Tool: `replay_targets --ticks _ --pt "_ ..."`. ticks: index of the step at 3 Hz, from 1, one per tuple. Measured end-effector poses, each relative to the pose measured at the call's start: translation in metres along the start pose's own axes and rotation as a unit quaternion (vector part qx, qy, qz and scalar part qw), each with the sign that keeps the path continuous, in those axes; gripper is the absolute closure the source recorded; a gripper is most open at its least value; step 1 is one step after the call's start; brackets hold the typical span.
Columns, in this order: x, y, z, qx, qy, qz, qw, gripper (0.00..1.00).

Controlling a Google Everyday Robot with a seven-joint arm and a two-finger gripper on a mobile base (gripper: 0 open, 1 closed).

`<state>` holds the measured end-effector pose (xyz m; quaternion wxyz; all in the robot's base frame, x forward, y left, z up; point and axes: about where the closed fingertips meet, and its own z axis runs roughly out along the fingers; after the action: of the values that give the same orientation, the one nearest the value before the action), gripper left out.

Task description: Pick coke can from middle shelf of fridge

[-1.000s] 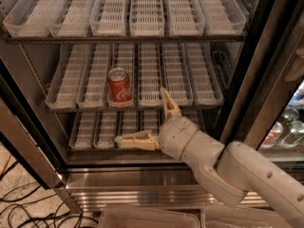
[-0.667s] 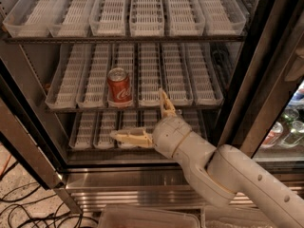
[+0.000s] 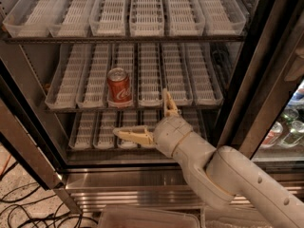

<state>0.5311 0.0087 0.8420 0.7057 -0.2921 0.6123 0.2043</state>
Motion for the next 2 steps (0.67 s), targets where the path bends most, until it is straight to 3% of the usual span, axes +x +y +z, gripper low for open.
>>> replay_targets --ticks 2 --pt "0.0114 0.0116 0.0108 0.042 0.025 -0.023 0.9986 0.00"
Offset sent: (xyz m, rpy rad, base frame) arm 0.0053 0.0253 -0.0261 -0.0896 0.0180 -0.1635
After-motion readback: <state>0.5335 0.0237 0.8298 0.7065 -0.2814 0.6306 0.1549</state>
